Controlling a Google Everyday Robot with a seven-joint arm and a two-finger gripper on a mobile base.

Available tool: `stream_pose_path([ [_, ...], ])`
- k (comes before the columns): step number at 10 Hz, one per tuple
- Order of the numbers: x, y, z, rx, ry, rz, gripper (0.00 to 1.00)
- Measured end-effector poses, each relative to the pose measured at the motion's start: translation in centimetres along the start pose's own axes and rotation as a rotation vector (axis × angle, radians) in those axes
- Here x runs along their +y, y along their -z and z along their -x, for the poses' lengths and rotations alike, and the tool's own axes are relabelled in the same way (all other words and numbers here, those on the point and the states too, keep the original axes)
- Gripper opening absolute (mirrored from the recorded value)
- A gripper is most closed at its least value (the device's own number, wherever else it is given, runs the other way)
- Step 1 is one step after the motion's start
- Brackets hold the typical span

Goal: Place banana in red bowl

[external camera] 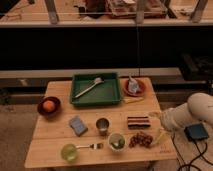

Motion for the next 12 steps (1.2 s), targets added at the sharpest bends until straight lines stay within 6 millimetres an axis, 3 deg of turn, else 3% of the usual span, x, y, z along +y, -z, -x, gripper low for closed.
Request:
stream_pose_path([
  [3, -0.2, 0.0, -0.1, 0.0, -0.001, -0.003, 0.8],
  [6, -3.3, -0.7, 0.0, 0.003, -0.009, -0.027, 0.8],
  [12, -17.1, -3.7, 0.7, 0.006, -0.067, -0.044, 0.8],
])
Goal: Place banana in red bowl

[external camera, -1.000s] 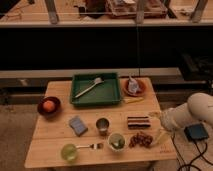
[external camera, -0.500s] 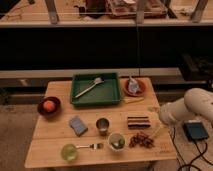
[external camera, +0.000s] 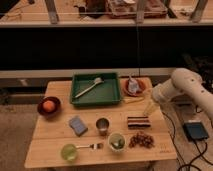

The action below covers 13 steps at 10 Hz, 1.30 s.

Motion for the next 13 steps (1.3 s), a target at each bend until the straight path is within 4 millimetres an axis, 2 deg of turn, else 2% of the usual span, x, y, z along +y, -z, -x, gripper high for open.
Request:
stream_pose_path([
  [2, -2.9, -0.9, -0.1, 0.002, -0.028, 0.002, 0.8],
  [3, -3.5, -1.0, -0.1, 0.002, -0.033, 0.0, 0.8],
  [6, -2.9, -1.1, -0.9, 0.034, -0.06, -0.028, 0.8],
  [7, -3.1, -1.4, -1.9, 0.041, -0.084, -0.044, 0.8],
  [9, -3.8, -2.6, -6.3, 0.038, -0.148, -0.086, 0.8],
  [10, -4.0, -3.5, -7.7, 0.031, -0.163, -0.092, 0.8],
  [12, -4.8, -5.9, -9.3, -0.012, -0.206, -0.098, 0.8],
  [13, -5.2, -6.4, -9.5, -0.05, -0.226, -0.099, 0.8],
])
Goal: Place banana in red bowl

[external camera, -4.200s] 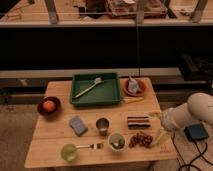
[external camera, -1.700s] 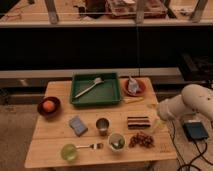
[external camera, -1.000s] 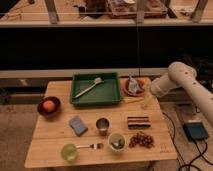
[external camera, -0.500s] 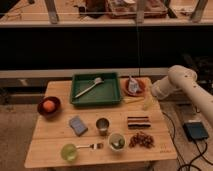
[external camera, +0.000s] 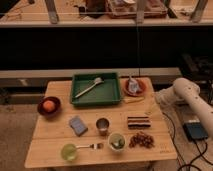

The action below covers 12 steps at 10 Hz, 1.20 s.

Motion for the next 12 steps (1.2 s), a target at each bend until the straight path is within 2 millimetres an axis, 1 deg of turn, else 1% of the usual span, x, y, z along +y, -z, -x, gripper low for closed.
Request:
stream_pose_path([
  [2, 0.1, -0.2, 0.7, -0.068, -0.006, -0.001, 0.8],
  [4, 0.3, -0.5, 1.4, -0.093, -0.002, -0.004, 0.8],
  [7, 0.4, -2.1, 2.1, -0.099, -0.007, 0.007, 0.8],
  [12, -0.3, -4.4, 2.4, -0.139, -0.064, 0.003, 0.8],
])
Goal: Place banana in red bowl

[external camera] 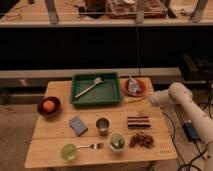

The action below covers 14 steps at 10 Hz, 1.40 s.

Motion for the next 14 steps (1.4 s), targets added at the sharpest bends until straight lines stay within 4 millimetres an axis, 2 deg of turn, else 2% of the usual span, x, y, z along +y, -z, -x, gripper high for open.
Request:
stream_pose_path([
  [2, -0.6, -0.4, 0.0, -0.023, -0.015, -0.008, 0.8],
  [3, -1.0, -0.6, -0.1, -0.038, -0.023, -0.012, 0.76],
  [6, -1.5, -1.4, -0.1, -0.068, -0.028, -0.006, 0.49],
  [7, -1.4, -1.6, -0.2, -0.085, -0.024, 0.006, 0.37],
  [10, -1.3, -1.5, -0.1, -0.092, -0.019, 0.013, 0.06],
  [11, -1.4, -1.4, -0.1, -0.092, -0.021, 0.013, 0.01],
  [14, -1.2, -1.5, -0.1, -0.091, -0.02, 0.016, 0.0],
])
